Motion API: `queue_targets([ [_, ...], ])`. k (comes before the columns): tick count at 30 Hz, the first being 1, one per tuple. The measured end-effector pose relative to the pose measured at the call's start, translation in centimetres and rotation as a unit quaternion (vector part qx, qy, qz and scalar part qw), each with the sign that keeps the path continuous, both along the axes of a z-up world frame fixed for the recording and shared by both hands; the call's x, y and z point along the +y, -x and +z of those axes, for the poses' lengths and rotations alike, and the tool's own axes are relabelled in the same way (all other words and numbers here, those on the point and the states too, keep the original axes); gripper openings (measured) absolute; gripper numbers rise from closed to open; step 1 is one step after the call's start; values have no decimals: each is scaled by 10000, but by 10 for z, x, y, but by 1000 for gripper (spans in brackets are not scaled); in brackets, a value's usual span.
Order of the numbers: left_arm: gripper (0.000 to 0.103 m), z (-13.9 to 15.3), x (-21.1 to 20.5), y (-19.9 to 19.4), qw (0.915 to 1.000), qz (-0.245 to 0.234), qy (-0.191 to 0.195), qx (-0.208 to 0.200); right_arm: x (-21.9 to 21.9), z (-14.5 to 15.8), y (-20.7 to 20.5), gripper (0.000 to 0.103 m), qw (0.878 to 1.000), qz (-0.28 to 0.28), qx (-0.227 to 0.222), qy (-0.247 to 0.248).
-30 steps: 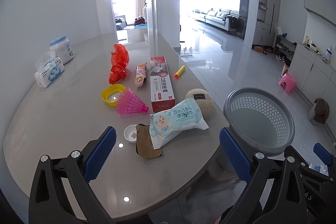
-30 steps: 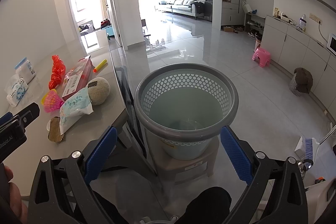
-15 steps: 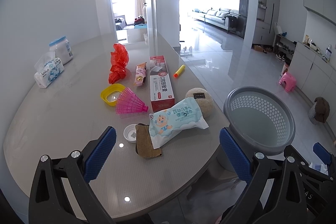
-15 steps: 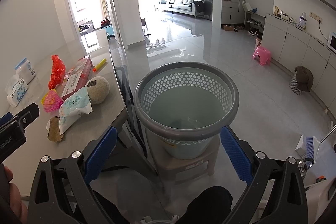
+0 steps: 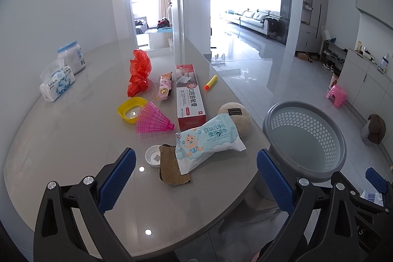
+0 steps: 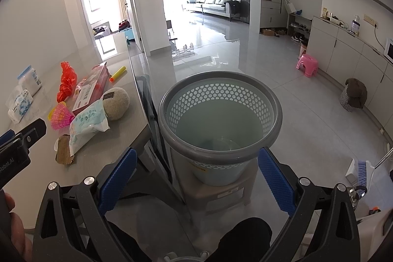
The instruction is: Collect trash
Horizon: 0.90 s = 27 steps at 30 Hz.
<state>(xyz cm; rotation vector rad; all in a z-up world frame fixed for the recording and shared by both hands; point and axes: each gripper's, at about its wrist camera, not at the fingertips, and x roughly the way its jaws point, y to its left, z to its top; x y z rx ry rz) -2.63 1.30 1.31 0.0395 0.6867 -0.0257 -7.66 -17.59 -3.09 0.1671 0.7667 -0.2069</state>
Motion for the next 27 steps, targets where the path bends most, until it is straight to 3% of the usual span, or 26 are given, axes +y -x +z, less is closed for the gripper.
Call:
queue_targets([
  [15,97,-17,16,-17,9997,133,-28,222,15,-13,-14,94,9994,340,91,-68],
  [27,97,-51,81,-40,9955,727,-242,561,45,-33,-49,94,9933,1061,271,-367],
])
